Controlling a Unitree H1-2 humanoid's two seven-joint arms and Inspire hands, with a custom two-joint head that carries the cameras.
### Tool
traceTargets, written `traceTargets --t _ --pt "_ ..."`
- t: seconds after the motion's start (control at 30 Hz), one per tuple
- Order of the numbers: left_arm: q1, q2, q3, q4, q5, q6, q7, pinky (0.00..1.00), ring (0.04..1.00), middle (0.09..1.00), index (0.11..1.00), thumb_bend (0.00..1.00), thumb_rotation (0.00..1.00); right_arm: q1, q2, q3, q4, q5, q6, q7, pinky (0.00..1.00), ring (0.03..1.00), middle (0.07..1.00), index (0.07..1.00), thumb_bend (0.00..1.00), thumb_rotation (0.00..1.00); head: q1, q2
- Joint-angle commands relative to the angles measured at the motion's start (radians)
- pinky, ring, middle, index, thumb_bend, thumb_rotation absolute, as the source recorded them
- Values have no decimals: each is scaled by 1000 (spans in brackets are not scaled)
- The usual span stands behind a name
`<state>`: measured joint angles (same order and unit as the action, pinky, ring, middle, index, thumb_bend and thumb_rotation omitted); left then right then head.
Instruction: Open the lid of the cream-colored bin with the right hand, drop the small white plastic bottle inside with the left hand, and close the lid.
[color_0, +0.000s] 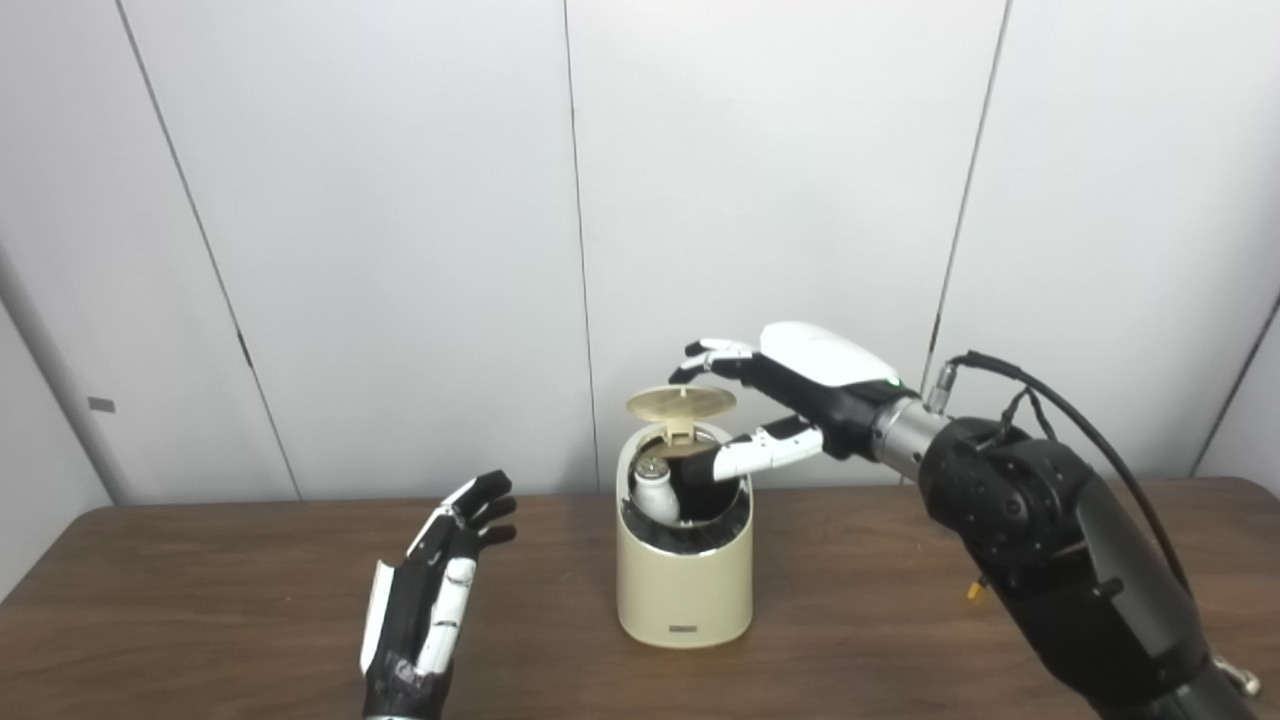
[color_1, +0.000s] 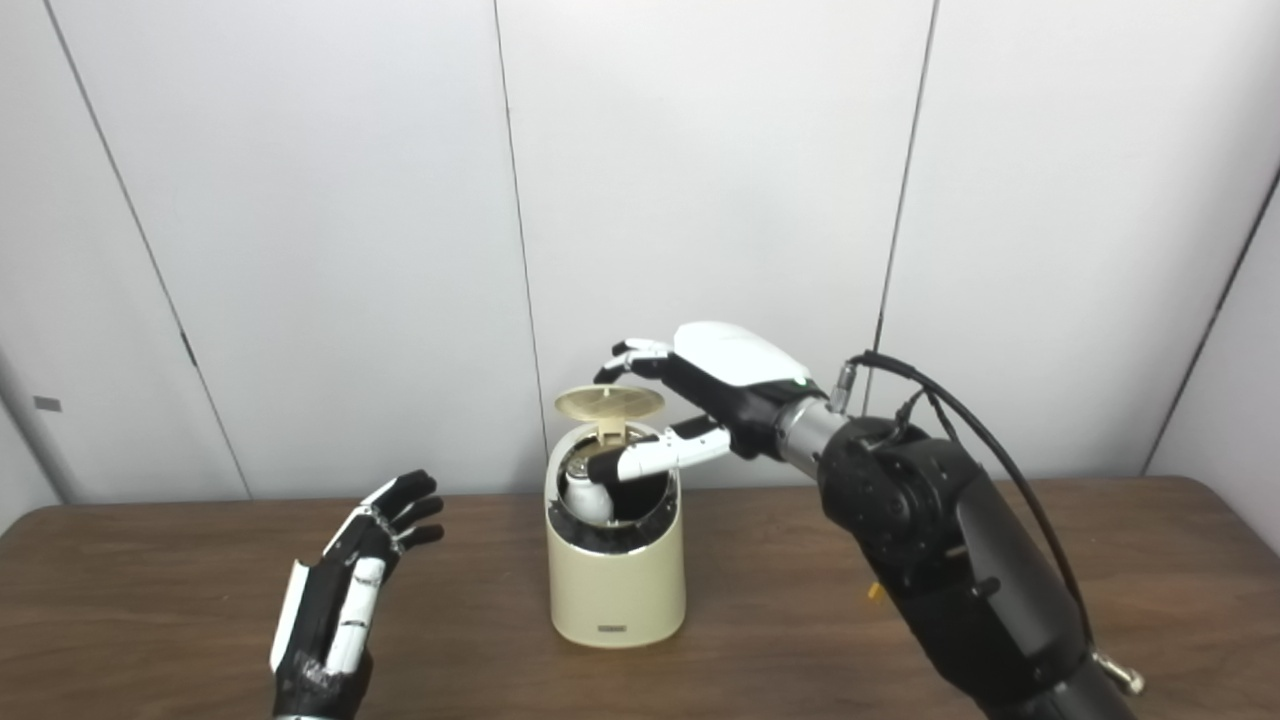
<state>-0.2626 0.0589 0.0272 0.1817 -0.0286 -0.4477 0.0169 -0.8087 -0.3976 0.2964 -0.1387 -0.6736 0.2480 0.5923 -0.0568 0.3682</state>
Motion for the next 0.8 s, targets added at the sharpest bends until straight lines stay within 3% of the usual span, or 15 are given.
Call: traceTargets --t 0.0,0.23,0.4,0.47,0.6,0.67,0.7,0.77 --pt "-33 5 3 -23 10 -21 -5 730 802 832 819 485 832 -37 -14 -18 -42 -2 23 1 721 911 954 821 1000 954 -3 3" --pt "-31 2 4 -34 -11 -18 -10 732 799 831 816 489 819 -14 -18 -16 -66 -7 41 7 668 903 954 819 1000 962 -3 14" --pt "-31 2 7 -38 -11 -19 -7 729 798 827 812 475 823 19 -17 -22 -90 -1 46 2 693 911 916 825 1000 957 -2 22" --pt "-31 1 9 -39 -8 -21 -5 725 796 821 805 482 815 35 -17 -24 -98 0 39 -6 752 904 901 819 1000 945 -3 22" --pt "-29 3 12 -42 4 -21 -1 723 794 819 804 484 816 58 -13 -26 -117 -4 37 -13 748 885 905 816 1000 944 -4 21" --pt "-27 5 11 -45 4 -20 -3 725 796 822 810 489 816 67 -11 -27 -128 2 33 -13 795 892 894 818 1000 951 -6 28" --pt "-26 6 11 -47 2 -20 -5 724 796 820 808 493 809 71 -10 -27 -133 7 31 -12 878 909 868 818 1000 950 -8 29" --pt "-26 7 11 -47 -3 -19 -8 724 794 818 804 494 804 81 -9 -27 -141 13 24 -12 942 925 854 821 1000 951 -8 30"
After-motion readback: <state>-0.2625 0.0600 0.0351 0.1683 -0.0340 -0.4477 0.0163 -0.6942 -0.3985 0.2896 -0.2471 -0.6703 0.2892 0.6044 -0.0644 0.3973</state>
